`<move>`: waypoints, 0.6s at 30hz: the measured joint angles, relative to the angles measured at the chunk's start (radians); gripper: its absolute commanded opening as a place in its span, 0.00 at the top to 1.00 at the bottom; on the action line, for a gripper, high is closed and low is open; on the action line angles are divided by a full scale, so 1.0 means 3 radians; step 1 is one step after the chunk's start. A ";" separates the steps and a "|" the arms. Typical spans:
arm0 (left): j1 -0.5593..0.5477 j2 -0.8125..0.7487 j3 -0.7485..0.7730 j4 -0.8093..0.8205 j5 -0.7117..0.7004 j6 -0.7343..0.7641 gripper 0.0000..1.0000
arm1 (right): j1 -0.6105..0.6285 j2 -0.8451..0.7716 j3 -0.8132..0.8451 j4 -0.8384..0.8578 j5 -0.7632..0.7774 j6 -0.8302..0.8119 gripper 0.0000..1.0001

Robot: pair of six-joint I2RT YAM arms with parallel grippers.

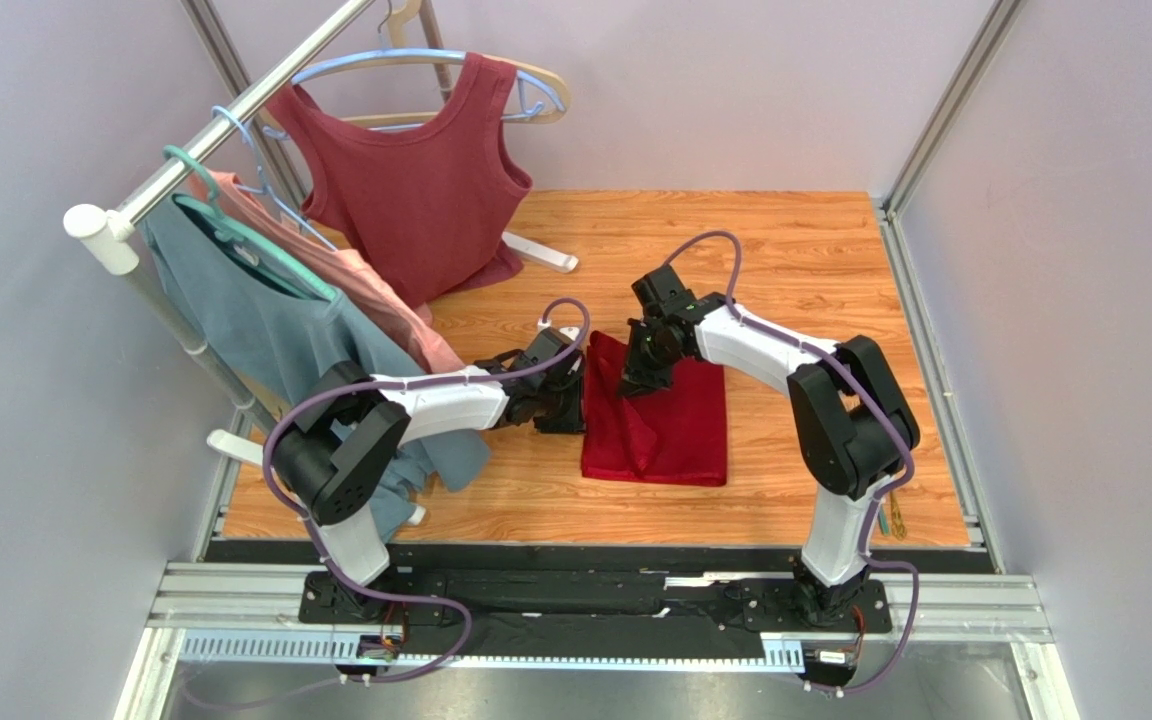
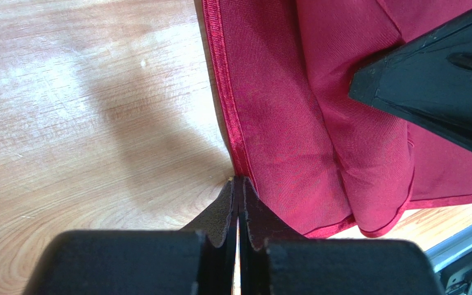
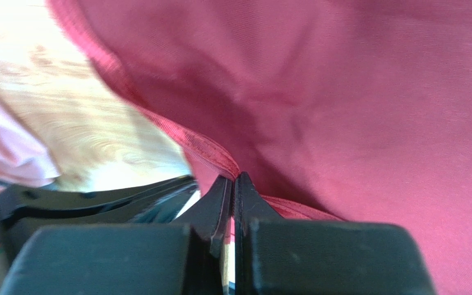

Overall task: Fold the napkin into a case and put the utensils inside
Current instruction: Fold the rectangle-folded napkin at the center of the board.

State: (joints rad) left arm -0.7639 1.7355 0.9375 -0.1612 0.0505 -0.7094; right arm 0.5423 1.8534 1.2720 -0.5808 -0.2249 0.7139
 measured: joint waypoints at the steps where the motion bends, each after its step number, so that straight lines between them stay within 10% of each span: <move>1: -0.0001 0.0000 0.0001 -0.0003 0.0000 0.0000 1.00 | 0.0000 0.0000 -0.0018 -0.0019 0.0043 -0.0001 1.00; 18: -0.0001 -0.0057 -0.0015 -0.0106 0.0009 0.0014 1.00 | -0.0089 -0.0055 -0.0151 -0.0206 0.0324 -0.0079 1.00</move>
State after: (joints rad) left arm -0.7643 1.7184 0.9329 -0.1928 0.0532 -0.7052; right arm 0.5156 1.8370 1.2266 -0.6426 -0.1276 0.6903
